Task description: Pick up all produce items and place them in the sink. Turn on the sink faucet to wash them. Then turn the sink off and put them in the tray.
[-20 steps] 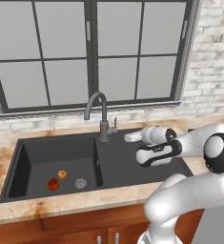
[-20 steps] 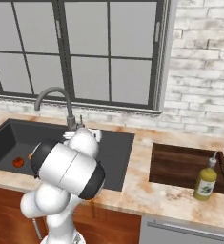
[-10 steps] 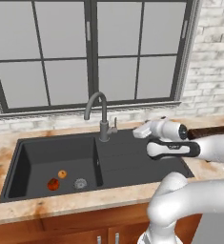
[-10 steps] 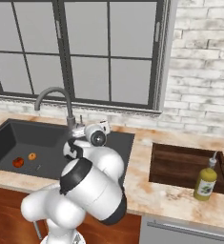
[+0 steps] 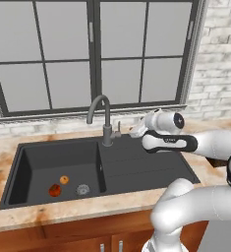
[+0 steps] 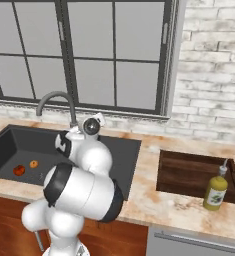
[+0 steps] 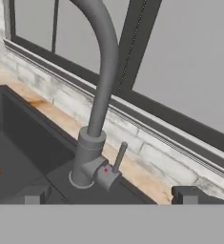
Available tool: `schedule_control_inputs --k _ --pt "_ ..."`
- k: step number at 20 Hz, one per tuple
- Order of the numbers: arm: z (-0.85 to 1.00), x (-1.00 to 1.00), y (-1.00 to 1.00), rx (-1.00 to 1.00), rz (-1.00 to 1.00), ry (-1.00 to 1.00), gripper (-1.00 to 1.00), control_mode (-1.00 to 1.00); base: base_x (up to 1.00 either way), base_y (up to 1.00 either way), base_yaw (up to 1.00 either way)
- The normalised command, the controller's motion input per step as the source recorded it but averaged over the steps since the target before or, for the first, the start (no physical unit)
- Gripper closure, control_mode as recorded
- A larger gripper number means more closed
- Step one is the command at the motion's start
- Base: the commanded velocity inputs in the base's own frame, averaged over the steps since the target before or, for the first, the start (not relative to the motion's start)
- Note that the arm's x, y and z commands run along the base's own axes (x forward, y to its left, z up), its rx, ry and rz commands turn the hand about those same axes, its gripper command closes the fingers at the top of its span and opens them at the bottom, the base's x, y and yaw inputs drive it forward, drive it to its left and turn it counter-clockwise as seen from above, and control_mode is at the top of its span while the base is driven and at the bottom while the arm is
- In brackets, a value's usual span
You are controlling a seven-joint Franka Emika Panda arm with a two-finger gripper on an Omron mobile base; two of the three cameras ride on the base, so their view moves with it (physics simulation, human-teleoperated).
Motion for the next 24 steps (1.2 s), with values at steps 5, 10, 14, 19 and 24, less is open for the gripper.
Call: schedule_control_inputs --k 5,10,14,19,24 --pt "-0.35 0.01 0.34 0.00 0.16 0.00 -1.00 -1.00 0.00 0.00 0.00" --pt "-0.36 0.30 0.16 0.03 0.20 0.00 -1.00 -1.00 0.00 0.00 0.00" --pt "-0.18 0.41 0.00 0.05 0.12 0.00 -1.00 -1.00 0.00 0.00 0.00" --pt "-0.07 0.15 -0.29 0.05 0.00 0.00 -1.00 -1.00 0.00 0.00 0.00" --pt "-0.02 0.25 -0.07 0.04 0.00 0.00 -1.00 -1.00 0.00 0.00 0.00"
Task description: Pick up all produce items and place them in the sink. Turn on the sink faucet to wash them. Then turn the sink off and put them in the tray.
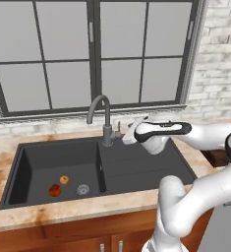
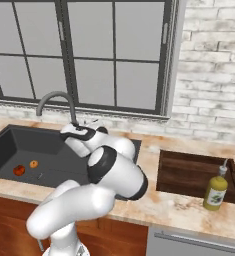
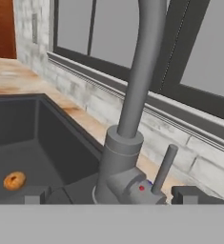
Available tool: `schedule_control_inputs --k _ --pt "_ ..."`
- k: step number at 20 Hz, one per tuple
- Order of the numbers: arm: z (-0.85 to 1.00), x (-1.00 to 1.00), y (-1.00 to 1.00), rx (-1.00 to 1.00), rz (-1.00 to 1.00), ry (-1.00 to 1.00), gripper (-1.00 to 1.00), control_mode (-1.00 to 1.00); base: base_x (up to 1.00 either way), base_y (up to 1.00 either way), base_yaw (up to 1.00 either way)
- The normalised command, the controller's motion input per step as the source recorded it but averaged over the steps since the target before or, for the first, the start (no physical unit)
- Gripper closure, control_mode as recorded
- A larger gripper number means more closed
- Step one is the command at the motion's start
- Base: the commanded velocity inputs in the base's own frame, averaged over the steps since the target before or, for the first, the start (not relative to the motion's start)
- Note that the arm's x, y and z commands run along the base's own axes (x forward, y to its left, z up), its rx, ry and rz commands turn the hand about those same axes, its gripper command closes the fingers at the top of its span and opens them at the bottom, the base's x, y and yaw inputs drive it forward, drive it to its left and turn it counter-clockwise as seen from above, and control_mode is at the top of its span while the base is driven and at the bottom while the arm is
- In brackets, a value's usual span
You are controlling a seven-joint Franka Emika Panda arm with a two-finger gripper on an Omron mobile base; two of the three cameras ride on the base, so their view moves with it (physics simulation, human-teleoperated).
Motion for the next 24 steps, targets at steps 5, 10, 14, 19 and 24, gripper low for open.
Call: schedule_control_inputs --k 5,10,14,19,24 --pt "0.00 0.39 0.04 0.01 0.02 0.00 -1.00 -1.00 0.00 0.00 0.00" --pt "-0.03 0.33 0.01 0.00 0.03 0.01 -1.00 -1.00 0.00 0.00 0.00" --pt "-0.10 0.31 0.01 0.00 0.04 0.02 -1.00 -1.00 0.00 0.00 0.00" --pt "-0.13 0.27 0.08 0.00 0.04 0.01 -1.00 -1.00 0.00 0.00 0.00" --pt "-0.15 0.17 0.01 0.00 0.06 0.00 -1.00 -1.00 0.00 0.00 0.00"
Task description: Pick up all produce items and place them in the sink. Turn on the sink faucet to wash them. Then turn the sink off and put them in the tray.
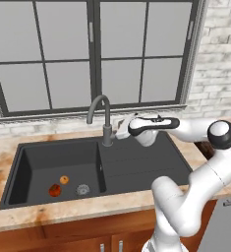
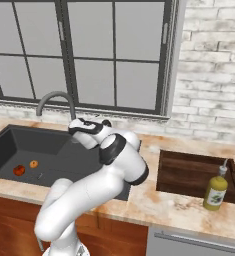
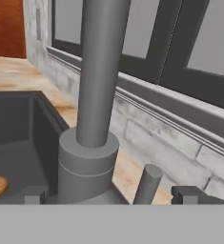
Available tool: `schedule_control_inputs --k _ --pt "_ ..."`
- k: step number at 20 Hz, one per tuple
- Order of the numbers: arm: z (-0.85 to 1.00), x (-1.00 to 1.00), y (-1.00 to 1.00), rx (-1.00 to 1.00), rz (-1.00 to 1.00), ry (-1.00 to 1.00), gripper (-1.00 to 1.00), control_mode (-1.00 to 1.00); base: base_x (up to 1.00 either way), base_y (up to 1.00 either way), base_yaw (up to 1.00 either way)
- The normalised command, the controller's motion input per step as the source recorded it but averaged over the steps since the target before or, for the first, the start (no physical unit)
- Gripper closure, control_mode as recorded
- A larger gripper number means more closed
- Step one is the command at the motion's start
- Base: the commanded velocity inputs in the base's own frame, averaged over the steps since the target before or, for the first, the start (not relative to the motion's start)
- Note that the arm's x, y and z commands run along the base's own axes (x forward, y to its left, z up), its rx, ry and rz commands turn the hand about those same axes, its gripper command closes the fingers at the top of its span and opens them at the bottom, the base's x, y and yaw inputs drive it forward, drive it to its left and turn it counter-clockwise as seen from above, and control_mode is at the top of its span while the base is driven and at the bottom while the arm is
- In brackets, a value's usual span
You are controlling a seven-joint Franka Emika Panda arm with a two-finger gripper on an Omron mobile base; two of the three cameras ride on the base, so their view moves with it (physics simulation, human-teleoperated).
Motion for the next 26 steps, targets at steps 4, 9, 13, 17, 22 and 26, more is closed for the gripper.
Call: schedule_control_inputs --k 4,9,13,17,22,26 --pt "-0.13 0.15 0.02 0.00 0.06 0.00 -1.00 -1.00 0.00 0.00 0.00" --pt "-0.09 0.17 0.13 0.00 0.04 0.01 -1.00 -1.00 0.00 0.00 0.00" --pt "-0.06 0.16 0.22 0.00 0.03 0.02 1.00 -1.00 0.00 0.00 0.00" --pt "0.00 0.05 0.07 -0.01 0.00 0.02 1.00 -1.00 0.00 0.00 0.00" --pt "0.00 0.06 0.06 0.00 -0.02 0.07 1.00 -1.00 0.00 0.00 0.00" --pt "0.00 -0.01 -0.08 0.00 -0.17 0.07 1.00 -1.00 0.00 0.00 0.00"
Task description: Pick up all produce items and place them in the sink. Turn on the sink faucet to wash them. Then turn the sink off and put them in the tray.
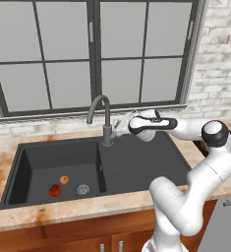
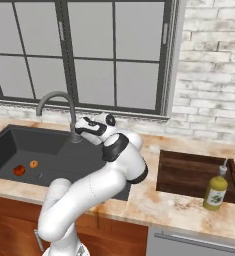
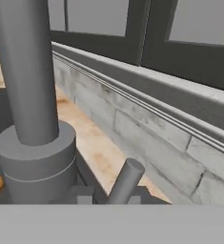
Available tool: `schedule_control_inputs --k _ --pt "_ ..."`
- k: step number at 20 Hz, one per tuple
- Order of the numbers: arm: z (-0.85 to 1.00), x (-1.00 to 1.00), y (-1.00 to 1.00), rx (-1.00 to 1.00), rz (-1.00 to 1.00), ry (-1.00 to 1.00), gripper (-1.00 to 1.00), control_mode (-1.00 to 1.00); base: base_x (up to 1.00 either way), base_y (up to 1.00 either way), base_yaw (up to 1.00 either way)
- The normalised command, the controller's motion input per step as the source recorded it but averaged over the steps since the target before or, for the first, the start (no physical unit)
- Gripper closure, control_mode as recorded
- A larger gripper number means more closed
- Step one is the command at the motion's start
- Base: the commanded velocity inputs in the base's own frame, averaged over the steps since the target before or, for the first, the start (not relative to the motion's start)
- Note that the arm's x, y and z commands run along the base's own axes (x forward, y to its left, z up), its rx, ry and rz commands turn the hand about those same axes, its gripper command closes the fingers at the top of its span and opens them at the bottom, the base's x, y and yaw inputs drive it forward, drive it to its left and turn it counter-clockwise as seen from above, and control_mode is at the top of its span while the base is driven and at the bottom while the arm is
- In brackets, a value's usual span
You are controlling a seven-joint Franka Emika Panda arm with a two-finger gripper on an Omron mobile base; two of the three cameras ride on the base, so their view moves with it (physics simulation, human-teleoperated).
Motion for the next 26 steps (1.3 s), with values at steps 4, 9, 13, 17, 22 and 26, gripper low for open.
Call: schedule_control_inputs --k 4,9,13,17,22,26 --pt "-0.04 -0.05 -0.07 0.00 -0.32 0.01 1.00 -1.00 0.00 0.00 0.00" --pt "-0.08 -0.02 -0.03 0.00 -0.39 0.00 1.00 -1.00 0.00 0.00 0.00" --pt "-0.01 0.00 -0.19 0.00 -0.34 0.04 1.00 -1.00 0.00 0.00 0.00" --pt "-0.09 0.00 -0.49 0.00 -0.22 0.04 1.00 -1.00 0.00 0.00 0.00" --pt "-0.27 0.00 -0.70 0.02 -0.12 0.01 1.00 -1.00 0.00 0.00 0.00" --pt "-0.33 0.00 -0.75 0.03 -0.08 0.00 1.00 -1.00 0.00 0.00 0.00"
